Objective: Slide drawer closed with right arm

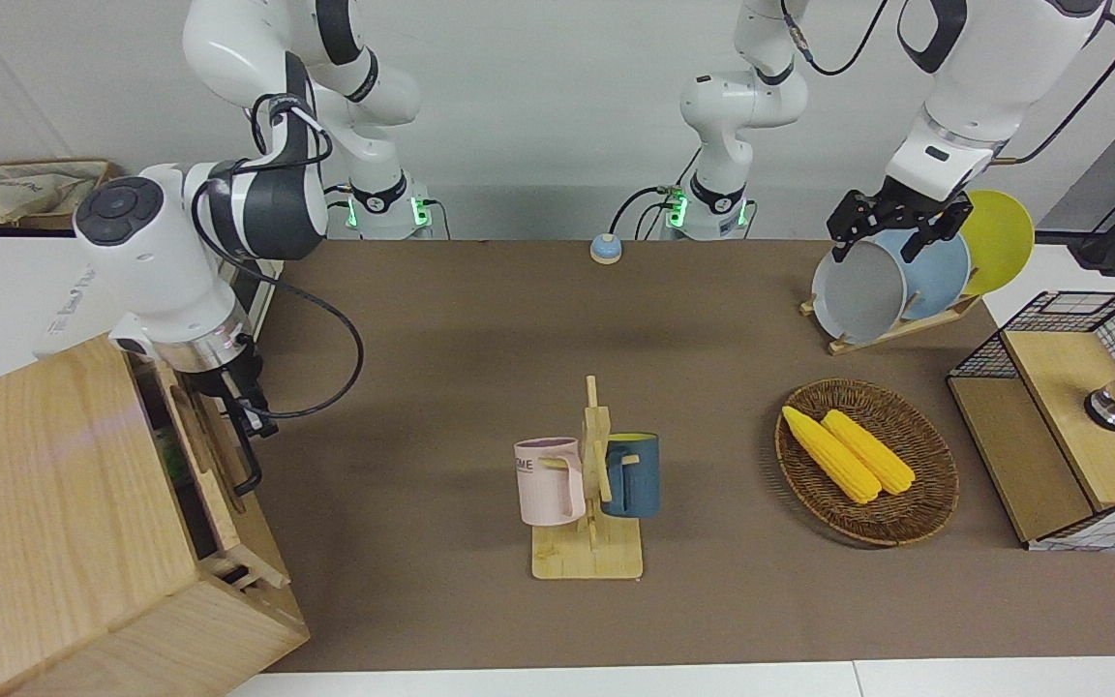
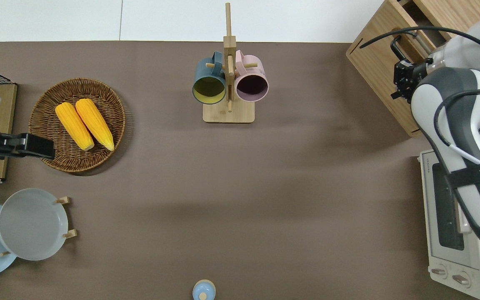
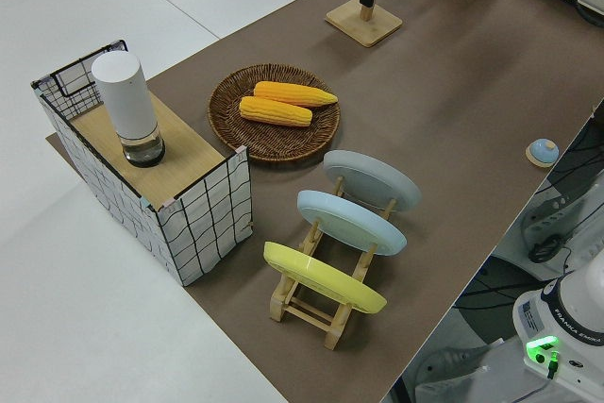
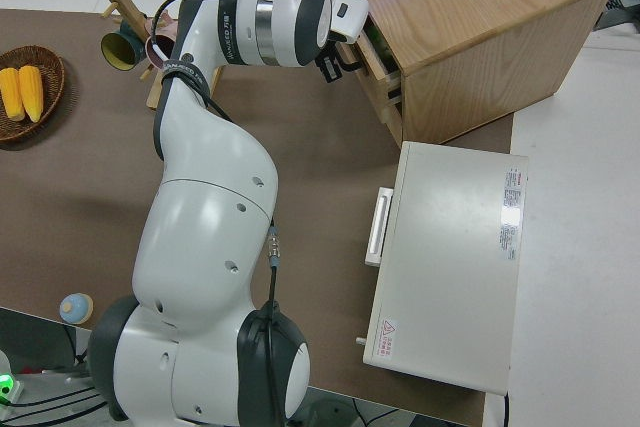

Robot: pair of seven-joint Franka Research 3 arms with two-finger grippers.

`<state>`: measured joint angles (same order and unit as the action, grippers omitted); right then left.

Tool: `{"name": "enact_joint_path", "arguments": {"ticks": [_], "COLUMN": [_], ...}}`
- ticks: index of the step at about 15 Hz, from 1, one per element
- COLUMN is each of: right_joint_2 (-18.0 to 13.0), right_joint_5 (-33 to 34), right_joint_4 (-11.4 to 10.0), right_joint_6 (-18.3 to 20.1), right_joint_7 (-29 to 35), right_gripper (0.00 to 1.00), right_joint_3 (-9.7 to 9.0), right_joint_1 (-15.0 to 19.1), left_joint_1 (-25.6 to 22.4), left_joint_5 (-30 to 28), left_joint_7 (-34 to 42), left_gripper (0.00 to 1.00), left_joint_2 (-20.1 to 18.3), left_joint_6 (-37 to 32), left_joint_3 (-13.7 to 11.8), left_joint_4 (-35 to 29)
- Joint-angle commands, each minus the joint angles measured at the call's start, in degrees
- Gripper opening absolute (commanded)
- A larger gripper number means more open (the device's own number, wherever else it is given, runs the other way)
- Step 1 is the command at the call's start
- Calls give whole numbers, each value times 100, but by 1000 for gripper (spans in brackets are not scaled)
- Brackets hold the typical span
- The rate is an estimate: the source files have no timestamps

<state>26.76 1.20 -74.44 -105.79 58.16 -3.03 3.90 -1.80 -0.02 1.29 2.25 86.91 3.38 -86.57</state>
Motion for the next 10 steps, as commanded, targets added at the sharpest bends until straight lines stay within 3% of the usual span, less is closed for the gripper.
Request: {"name": "enact_joint_path", "arguments": {"ticks": [1, 10], "right_joint_2": [145, 145], "right_joint_5": [73, 82], "right_joint_4": [167, 149], "right_joint_6": [-240, -284], "right_joint_7": [-191, -253], "right_gripper": [0, 0], "right_joint_3": [-268, -259], "right_joint_1": [409, 296], "left_joint_1": [-31, -31], "left_joint_5": [98, 98], "left_joint_7": [56, 56], "left_gripper": [993, 993], "left_joint_2": [74, 65], "left_joint_6": [-113, -113], "left_joint_3": [40, 40], "left_joint_4": [149, 140]}}
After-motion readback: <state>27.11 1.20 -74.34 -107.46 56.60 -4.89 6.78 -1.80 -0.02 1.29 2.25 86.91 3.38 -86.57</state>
